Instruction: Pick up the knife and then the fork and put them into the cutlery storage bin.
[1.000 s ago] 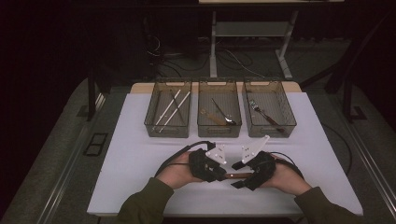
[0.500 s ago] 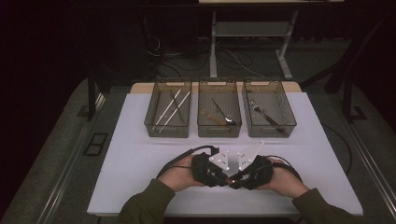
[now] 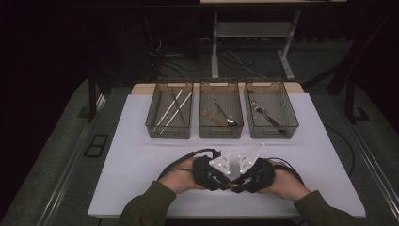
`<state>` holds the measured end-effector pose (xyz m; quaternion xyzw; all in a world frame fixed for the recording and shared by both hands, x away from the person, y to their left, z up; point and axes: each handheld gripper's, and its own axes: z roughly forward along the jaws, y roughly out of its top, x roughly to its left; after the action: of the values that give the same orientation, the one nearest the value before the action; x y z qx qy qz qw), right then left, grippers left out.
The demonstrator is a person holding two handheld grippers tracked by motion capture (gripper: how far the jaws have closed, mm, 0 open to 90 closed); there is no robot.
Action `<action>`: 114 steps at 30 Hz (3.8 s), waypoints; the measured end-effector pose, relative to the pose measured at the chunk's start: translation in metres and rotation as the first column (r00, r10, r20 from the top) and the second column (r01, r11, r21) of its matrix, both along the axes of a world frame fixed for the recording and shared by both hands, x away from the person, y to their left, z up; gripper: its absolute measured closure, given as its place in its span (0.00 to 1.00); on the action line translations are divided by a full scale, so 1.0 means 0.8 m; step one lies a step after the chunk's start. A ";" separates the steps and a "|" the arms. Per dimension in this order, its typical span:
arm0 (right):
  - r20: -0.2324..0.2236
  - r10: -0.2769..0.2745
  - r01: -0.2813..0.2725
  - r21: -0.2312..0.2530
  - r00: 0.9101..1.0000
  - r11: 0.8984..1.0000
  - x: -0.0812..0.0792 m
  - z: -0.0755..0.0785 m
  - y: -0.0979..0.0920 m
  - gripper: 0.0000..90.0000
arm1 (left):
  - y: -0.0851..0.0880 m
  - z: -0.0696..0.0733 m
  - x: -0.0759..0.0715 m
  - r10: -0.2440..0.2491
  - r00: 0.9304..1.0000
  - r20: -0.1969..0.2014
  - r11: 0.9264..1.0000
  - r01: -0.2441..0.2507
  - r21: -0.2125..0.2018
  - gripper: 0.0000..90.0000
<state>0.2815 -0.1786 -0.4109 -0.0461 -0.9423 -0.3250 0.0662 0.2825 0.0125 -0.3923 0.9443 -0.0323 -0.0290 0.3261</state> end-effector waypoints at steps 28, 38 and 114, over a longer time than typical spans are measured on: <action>0.055 -0.318 0.317 0.028 0.946 0.948 0.037 0.010 -0.082 0.84 | 0.167 -0.042 -0.002 0.619 0.784 -0.045 0.749 -0.607 -0.264 0.10; 0.064 -0.465 0.458 0.094 0.883 0.884 0.057 0.035 -0.117 0.84 | 0.180 -0.048 -0.006 0.644 0.760 -0.090 0.712 -0.638 -0.295 0.00; 0.048 -0.715 0.665 0.331 0.697 0.670 0.068 0.034 -0.159 0.23 | 0.171 -0.050 -0.007 0.616 0.783 -0.089 0.741 -0.613 -0.274 0.00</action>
<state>0.3356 -0.3054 -0.3836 -0.3616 -0.7980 -0.4618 -0.1383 0.2766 0.1490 -0.4326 0.8442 0.2755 0.0888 0.4511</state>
